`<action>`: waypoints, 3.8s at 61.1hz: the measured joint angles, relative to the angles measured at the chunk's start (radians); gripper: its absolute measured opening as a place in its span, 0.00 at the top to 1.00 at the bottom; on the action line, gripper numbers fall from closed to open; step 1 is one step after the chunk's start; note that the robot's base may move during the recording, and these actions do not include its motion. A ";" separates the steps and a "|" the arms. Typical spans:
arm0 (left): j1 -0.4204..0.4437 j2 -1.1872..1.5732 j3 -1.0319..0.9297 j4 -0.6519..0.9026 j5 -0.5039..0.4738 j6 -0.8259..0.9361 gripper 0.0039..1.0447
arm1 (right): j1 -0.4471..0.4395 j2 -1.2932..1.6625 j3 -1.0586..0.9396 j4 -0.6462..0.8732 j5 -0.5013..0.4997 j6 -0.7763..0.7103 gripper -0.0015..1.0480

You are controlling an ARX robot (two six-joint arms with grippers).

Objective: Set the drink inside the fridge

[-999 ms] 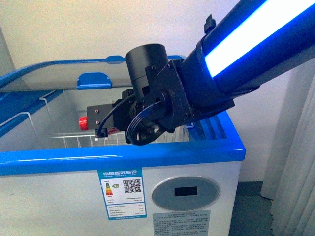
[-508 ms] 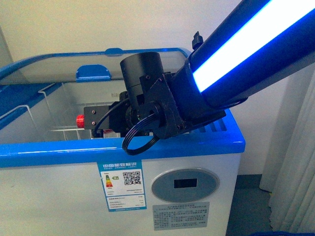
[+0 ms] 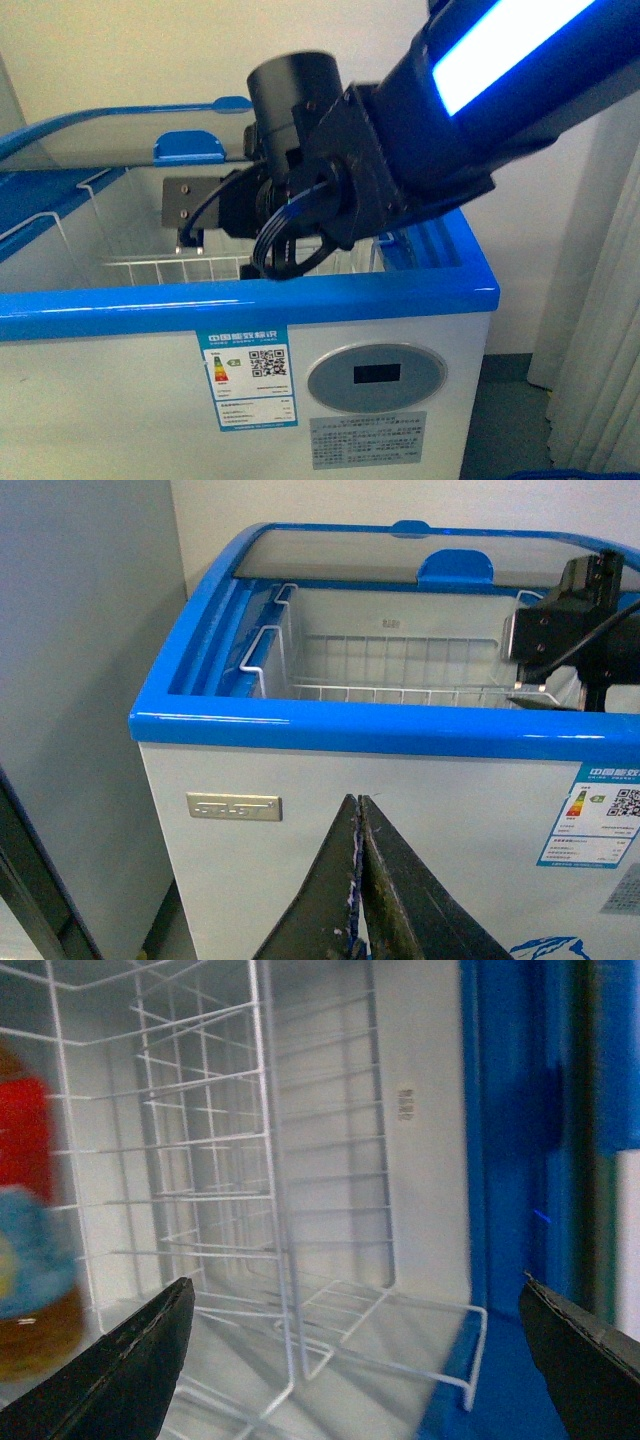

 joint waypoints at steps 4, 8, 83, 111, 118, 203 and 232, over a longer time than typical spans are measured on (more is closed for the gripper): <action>0.000 0.000 0.000 0.000 0.000 0.000 0.98 | -0.005 -0.057 -0.023 -0.019 -0.006 0.028 0.07; 0.000 0.000 0.000 0.000 0.000 0.000 0.98 | -0.003 -0.146 -0.069 -0.077 -0.074 0.098 0.07; 0.000 -0.001 0.000 0.000 -0.001 0.000 0.98 | -0.520 -2.076 -1.422 -0.338 -0.078 1.277 0.77; 0.000 -0.001 0.000 0.000 0.000 0.000 0.98 | -0.529 -2.184 -1.571 -0.281 -0.089 1.278 0.97; 0.000 -0.001 0.000 0.000 0.000 0.000 0.98 | -0.529 -2.201 -1.592 -0.275 -0.090 1.278 0.97; 0.000 -0.001 0.000 0.000 0.000 0.002 0.08 | -0.529 -2.291 -1.687 -0.256 -0.090 1.279 0.07; 0.000 -0.001 0.000 0.000 0.000 0.002 0.08 | -0.529 -2.291 -1.687 -0.256 -0.090 1.279 0.07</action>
